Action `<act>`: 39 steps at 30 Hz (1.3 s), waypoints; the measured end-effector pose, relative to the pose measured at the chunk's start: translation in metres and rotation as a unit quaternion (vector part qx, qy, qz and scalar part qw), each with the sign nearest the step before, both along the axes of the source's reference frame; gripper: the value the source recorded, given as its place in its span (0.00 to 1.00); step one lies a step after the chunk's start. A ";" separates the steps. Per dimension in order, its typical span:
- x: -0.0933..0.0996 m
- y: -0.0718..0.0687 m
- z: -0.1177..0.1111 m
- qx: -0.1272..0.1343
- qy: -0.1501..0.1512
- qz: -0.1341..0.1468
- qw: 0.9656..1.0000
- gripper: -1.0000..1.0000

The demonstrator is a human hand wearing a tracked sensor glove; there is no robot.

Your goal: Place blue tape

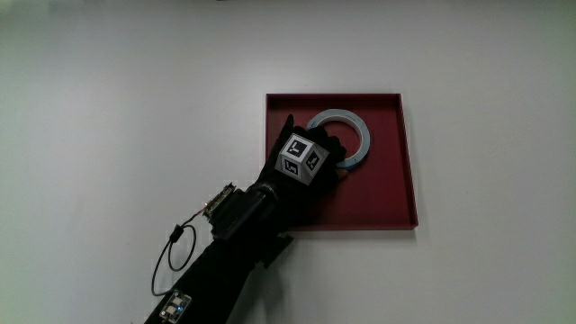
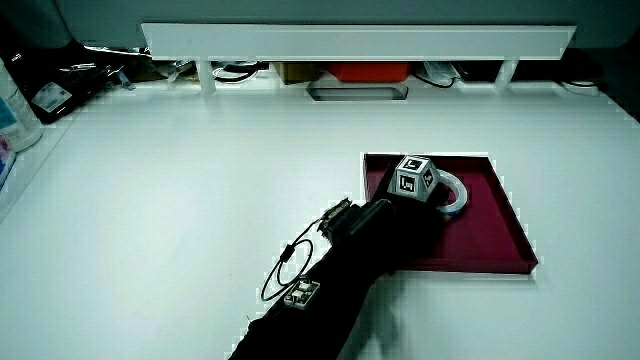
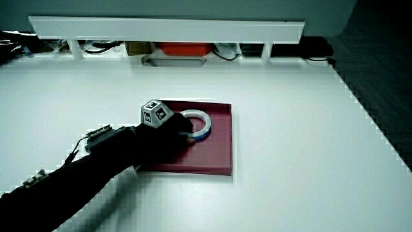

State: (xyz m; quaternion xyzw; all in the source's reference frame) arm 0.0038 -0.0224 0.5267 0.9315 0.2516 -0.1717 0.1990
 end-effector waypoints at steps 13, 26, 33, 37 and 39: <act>-0.004 0.001 0.000 -0.020 0.001 -0.009 1.000 0.23; -0.043 0.009 -0.071 -0.050 0.054 -0.016 0.997 0.00; -0.073 0.035 -0.093 -0.051 0.116 0.045 0.991 0.00; -0.096 0.050 -0.107 -0.103 0.086 0.037 0.990 0.00; -0.100 0.056 -0.128 -0.087 0.053 0.045 0.994 0.00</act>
